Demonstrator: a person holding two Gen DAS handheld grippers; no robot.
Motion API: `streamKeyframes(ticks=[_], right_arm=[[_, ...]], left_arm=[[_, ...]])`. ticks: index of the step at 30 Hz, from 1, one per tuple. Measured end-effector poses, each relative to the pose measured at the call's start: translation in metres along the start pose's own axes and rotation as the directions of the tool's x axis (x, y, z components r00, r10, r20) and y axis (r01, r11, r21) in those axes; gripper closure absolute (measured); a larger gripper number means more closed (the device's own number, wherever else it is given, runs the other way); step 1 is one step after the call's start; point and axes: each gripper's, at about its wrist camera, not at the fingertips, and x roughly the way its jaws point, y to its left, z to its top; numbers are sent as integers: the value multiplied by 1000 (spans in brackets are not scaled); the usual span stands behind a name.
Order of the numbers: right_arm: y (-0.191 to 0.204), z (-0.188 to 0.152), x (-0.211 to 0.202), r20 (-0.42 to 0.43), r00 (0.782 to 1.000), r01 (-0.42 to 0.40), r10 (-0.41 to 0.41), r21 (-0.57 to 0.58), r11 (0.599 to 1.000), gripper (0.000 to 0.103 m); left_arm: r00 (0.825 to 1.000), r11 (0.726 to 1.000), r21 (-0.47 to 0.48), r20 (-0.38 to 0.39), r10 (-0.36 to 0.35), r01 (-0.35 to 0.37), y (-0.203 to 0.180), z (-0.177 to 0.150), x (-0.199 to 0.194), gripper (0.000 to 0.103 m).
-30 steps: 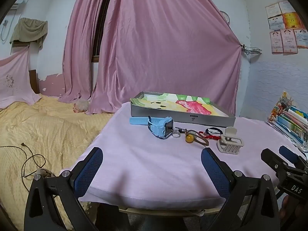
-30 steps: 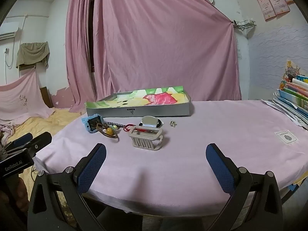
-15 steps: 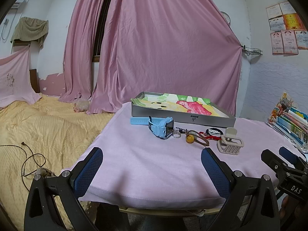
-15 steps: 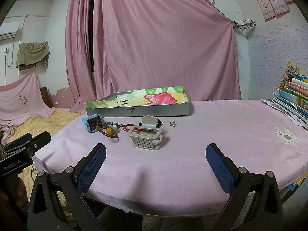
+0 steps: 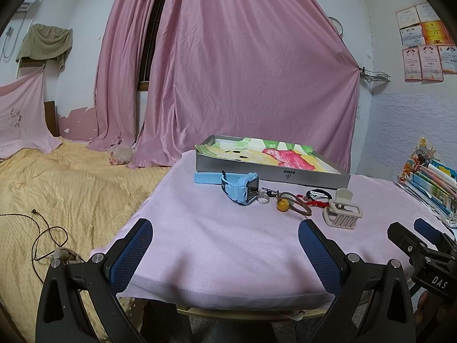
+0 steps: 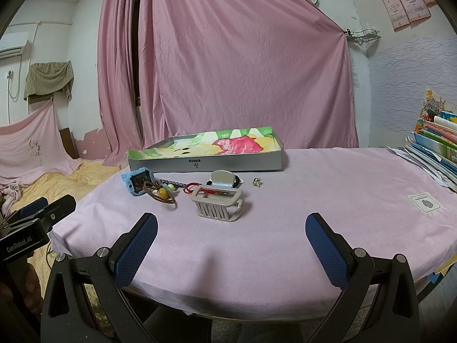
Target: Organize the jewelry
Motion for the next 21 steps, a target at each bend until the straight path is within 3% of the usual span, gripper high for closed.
streamKeyframes(ticks=[21], right_arm=[[2,0,1,-4,1000,-2,2,-4,1000,1]], left_arm=[[1000,1000,-3,-1,0,0,3,-2,-1,1]])
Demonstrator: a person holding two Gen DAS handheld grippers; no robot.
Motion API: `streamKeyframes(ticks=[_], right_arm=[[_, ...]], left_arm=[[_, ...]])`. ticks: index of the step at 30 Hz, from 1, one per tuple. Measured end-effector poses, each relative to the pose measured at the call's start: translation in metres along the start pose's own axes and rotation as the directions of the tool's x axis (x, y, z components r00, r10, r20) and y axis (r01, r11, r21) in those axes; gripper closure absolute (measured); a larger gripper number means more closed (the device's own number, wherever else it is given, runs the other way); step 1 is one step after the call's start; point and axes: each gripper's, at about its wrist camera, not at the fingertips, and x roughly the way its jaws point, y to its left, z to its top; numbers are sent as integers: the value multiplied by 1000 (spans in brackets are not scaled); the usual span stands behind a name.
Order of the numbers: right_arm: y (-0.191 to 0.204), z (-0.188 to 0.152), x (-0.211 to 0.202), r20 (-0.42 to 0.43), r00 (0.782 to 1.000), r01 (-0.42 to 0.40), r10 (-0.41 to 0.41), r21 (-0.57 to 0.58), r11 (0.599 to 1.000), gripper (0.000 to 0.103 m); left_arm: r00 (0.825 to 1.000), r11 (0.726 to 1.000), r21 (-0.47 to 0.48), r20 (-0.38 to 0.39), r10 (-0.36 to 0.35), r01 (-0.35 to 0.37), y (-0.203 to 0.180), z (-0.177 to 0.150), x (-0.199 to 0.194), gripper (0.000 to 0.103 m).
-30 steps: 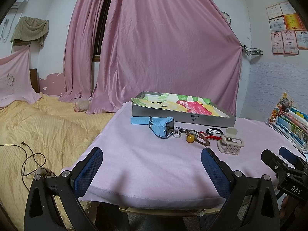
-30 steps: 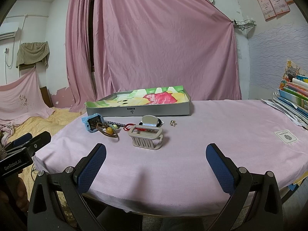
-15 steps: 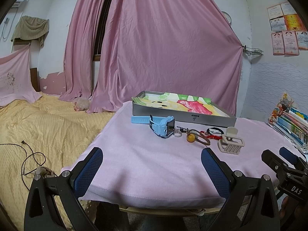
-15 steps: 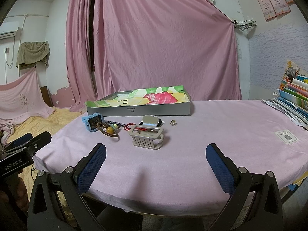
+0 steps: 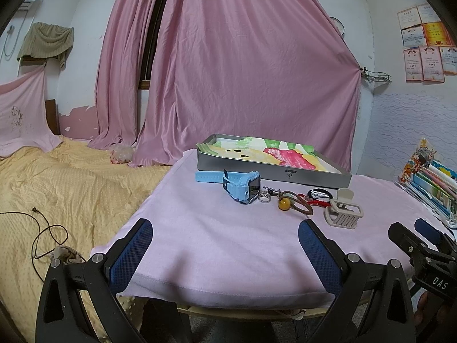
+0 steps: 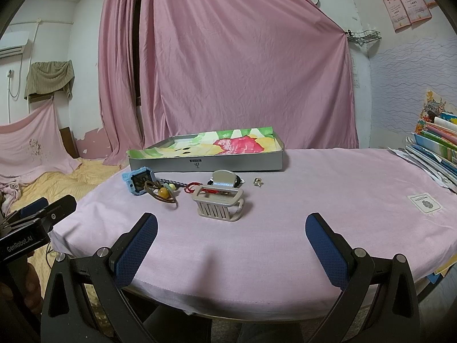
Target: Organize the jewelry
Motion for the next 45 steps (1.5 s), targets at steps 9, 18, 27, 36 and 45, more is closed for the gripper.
streamKeyframes(ticks=[9,18,27,36,45], right_arm=[[0,0,0,-1,1000,0,0,0,1000,1],[1,-1,0,-2,1000,0,0,-1,1000,1],[4,-4,1,-8,1000,-2,2,-2,1000,1],[5,-3,6,4,1000,-7,7,-16,1000,1],[1,12,10,59,998,25,-22,-51,998,1]], left_arm=[[1000,1000,-2,0,0,0,0,0,0,1],[1000,1000,-4,-4,0,0,8,-4,3,1],[1000,1000,-6,-7,0,0,9,-5,3,1],[1000,1000,-9,-16,3,-3,11,-9,9,1],[1000,1000,-8,-26,8,-8,13,3,21,1]])
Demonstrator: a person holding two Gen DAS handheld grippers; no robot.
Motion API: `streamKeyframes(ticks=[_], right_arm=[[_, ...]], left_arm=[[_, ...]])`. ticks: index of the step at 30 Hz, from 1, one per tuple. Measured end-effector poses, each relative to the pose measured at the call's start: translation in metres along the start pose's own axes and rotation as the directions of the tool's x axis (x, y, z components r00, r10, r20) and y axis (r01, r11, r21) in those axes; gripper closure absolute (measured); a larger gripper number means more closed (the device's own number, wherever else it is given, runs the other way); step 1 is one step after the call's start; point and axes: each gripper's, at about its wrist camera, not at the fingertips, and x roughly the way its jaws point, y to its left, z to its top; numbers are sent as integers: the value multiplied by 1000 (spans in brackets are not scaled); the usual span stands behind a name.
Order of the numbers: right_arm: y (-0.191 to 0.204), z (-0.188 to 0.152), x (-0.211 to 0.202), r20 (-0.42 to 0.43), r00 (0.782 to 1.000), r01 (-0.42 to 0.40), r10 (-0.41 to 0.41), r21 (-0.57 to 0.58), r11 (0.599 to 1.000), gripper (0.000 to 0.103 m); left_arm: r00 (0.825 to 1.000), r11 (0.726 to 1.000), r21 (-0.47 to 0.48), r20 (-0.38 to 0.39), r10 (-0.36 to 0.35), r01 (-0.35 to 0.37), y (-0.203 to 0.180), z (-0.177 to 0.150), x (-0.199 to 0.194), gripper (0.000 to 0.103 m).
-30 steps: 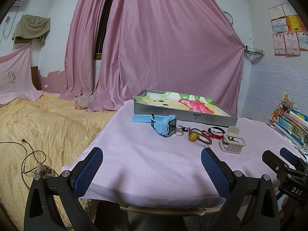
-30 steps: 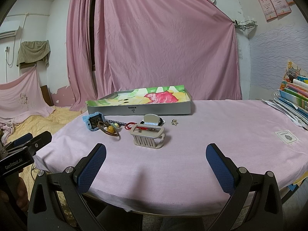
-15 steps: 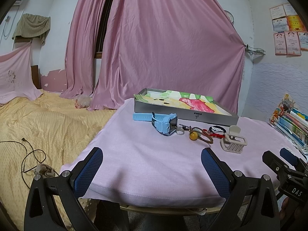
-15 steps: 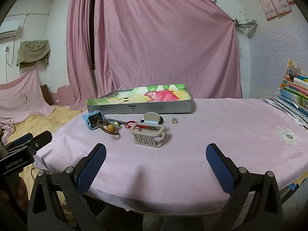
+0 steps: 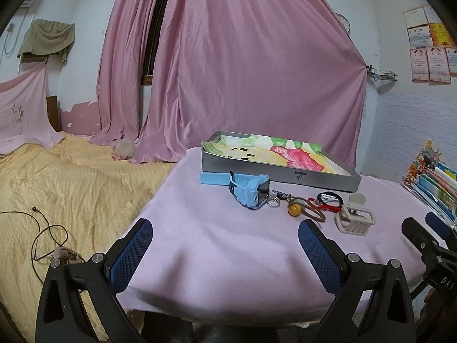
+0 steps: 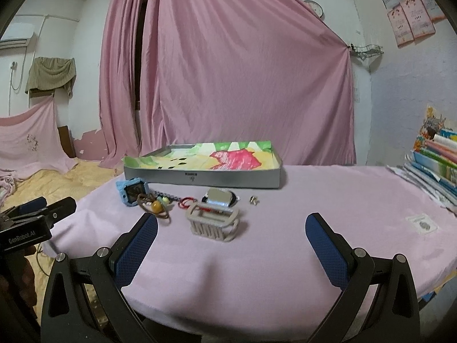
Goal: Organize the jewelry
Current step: 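Move the left gripper to the blue smartwatch while the right gripper approaches the white claw clip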
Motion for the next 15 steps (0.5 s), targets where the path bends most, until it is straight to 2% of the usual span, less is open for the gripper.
streamKeyframes(ticks=[7,13,15], right_arm=[[-2,18,19,1,1000,-4,4,-25,1000,1],[-6,23,46,-72,997,-38,39,12,999,1],[-7,22,55,-108,994,-26,28,17,1000,1]], left_arm=[[999,1000,10,-46,-16,16,0,22,22,1],[992,1000,17,-121,-21,23,-4,39,50,1],[988,999,9,-149,-30,32,-3,43,61,1]])
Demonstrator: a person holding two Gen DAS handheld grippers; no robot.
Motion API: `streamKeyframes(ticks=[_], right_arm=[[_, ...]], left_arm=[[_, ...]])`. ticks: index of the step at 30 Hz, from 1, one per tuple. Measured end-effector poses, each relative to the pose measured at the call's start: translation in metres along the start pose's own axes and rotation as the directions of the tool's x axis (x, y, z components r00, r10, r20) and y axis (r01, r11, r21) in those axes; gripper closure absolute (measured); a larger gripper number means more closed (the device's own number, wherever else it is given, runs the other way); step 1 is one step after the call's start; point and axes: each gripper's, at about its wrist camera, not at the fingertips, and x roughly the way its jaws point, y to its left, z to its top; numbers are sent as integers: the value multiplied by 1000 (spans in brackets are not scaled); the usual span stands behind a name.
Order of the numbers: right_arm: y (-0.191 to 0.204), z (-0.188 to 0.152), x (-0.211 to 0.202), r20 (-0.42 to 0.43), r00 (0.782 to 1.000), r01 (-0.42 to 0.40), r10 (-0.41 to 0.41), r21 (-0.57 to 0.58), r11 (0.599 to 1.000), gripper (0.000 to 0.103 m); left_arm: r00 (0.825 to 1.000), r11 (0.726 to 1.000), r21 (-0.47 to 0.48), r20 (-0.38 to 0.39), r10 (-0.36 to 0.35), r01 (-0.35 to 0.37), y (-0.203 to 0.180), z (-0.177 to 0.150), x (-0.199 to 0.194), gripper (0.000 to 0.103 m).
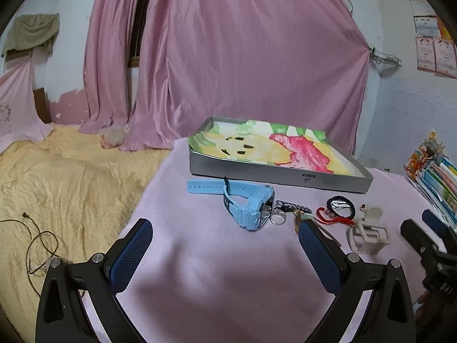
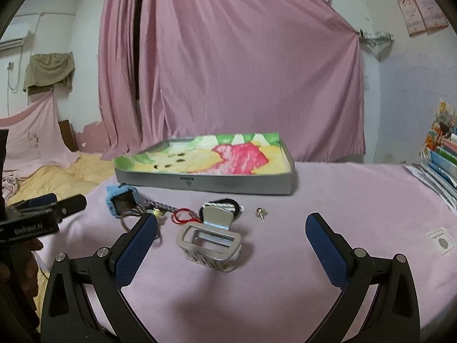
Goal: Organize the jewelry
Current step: 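Move the left gripper to the blue smartwatch while the right gripper approaches the white claw clip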
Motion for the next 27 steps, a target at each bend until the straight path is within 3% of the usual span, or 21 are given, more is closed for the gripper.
streamKeyframes(ticks=[7,15,22,27], right_arm=[[-2,3,23,-106,994,14,-13,11,1000,1],[1,6,51,-227,973,-32,43,50,998,1],[8,2,66,-287,955,-67,81,57,996,2],[8,0,72,-320,942,-82,100,69,994,14]], left_arm=[[994,1000,-8,-105,-29,28,-1,16,34,1],[981,998,13,-188,-56,59,-4,26,59,1],[965,996,20,-251,-77,85,-7,30,79,23],[951,994,15,-292,-97,107,-10,29,89,38]])
